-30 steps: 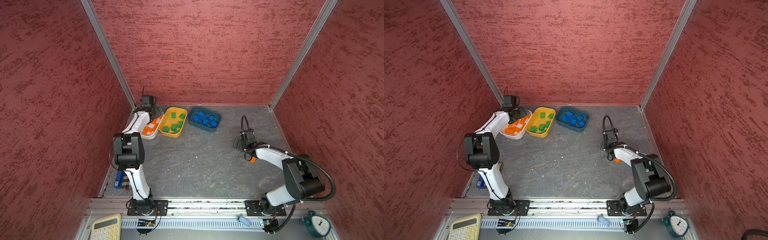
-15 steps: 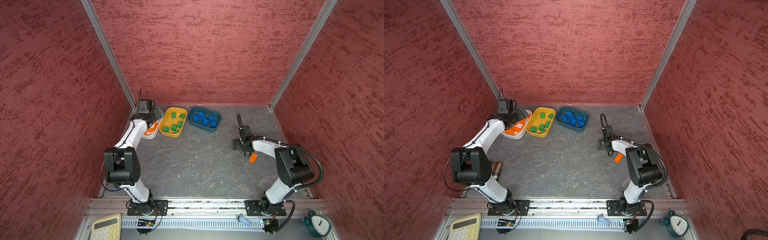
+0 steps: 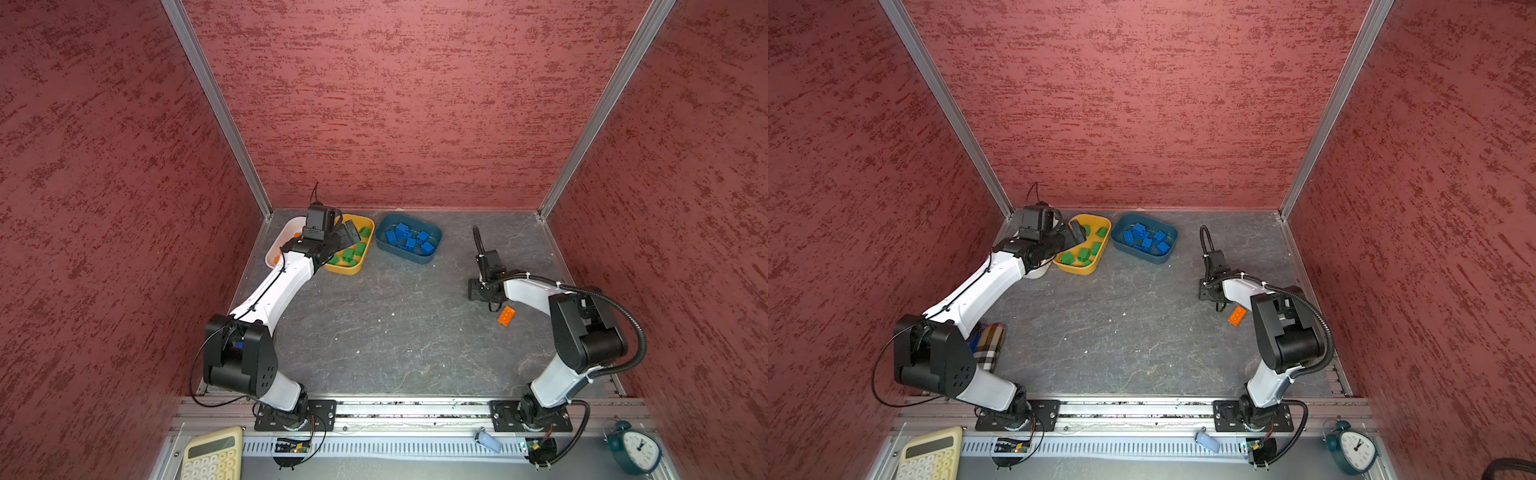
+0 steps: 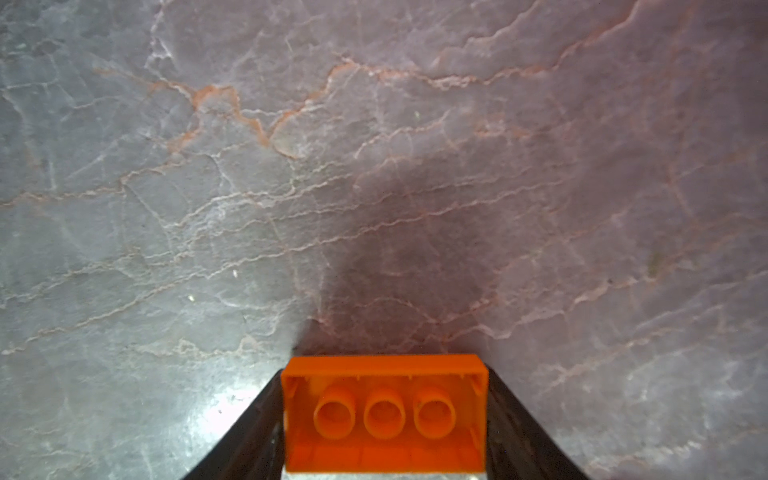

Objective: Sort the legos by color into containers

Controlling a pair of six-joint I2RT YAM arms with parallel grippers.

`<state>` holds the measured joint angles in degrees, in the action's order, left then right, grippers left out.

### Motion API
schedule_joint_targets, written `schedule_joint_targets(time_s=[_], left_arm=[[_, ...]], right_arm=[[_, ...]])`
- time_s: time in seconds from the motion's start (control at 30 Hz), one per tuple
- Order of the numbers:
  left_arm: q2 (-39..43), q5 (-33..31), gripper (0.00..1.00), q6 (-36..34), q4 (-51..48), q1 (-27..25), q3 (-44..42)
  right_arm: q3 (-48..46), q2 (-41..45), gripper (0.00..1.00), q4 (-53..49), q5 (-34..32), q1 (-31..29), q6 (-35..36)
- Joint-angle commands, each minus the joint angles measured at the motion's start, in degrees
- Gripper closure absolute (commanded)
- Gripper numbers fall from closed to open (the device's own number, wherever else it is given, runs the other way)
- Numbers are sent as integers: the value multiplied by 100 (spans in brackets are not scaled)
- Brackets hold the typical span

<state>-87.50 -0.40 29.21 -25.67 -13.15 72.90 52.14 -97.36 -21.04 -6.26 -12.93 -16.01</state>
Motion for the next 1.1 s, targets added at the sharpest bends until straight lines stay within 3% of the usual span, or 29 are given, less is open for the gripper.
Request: schedule_joint_targets(time_s=[0.0, 0.13, 0.33, 0.47, 0.67, 0.83, 0.93, 1.07], left_arm=[[-141, 257, 1, 99, 45, -227, 85], [-340, 668, 1, -24, -64, -371, 212], [-652, 1943, 1, -250, -191, -538, 486], [-939, 2962, 1, -425, -394, -721, 854], [-1169, 2878, 0, -1051, -1198, -1264, 1496], [-1215, 3135, 3, -1115, -1254, -1481, 1572], [-1279, 3214, 8, -1232, -1383, -1588, 1603], [-1446, 3086, 25, -1385, -1724, -1706, 1784]], right_arm=[[-56, 174, 43, -125, 210, 5, 62], [-370, 685, 44, 597, 850, -55, 108], [-929, 1555, 45, 2133, 2206, -297, 269], [-1184, 1948, 46, 3020, 2656, -638, 650], [-1452, 2156, 44, 4032, 2901, -1072, 1601], [-1317, 2050, 41, 4136, 2962, -1334, 2244], [-1300, 1973, 40, 4359, 3076, -1452, 2418], [-1228, 1887, 41, 4529, 3304, -1647, 2626]])
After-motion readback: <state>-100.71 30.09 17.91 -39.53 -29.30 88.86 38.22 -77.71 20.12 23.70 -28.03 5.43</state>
